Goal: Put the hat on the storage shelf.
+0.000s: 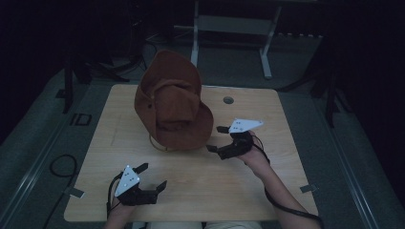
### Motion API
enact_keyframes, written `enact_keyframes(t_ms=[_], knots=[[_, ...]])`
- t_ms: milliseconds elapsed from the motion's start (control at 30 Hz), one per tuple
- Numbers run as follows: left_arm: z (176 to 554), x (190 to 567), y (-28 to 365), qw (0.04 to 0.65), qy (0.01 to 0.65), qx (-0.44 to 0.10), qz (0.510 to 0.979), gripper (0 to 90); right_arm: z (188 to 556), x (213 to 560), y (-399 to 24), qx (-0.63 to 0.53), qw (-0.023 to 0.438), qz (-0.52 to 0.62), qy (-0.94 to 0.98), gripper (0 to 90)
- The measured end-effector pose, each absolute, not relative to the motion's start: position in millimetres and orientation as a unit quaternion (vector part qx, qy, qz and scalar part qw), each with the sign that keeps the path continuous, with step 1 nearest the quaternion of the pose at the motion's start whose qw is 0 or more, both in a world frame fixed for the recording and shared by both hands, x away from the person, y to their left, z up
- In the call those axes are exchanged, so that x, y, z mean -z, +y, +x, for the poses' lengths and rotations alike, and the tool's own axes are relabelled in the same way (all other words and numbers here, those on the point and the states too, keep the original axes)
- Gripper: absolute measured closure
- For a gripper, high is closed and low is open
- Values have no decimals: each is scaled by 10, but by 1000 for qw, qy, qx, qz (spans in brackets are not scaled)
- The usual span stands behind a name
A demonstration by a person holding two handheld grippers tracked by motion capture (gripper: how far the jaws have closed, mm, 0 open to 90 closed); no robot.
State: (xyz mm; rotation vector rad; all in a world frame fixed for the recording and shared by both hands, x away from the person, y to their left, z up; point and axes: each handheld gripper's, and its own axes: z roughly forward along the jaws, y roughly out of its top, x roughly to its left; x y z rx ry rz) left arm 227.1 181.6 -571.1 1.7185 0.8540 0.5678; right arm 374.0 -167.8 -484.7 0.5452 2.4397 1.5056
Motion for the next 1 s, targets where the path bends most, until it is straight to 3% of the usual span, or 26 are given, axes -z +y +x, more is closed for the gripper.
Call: enact_keyframes(t_ms=[167, 467, 1000], knots=[[2274, 5724, 1799, 534, 357, -235, 729, 67, 3573, 5138, -1892, -510, 100, 205, 829, 144], [2288, 5756, 1776, 526, 356, -234, 736, 67, 3316, 5297, -2210, -513, 91, 209, 828, 142], [2285, 5765, 1749, 519, 353, -237, 741, 67, 3029, 5592, -2868, -471, 126, 277, 828, 143]])
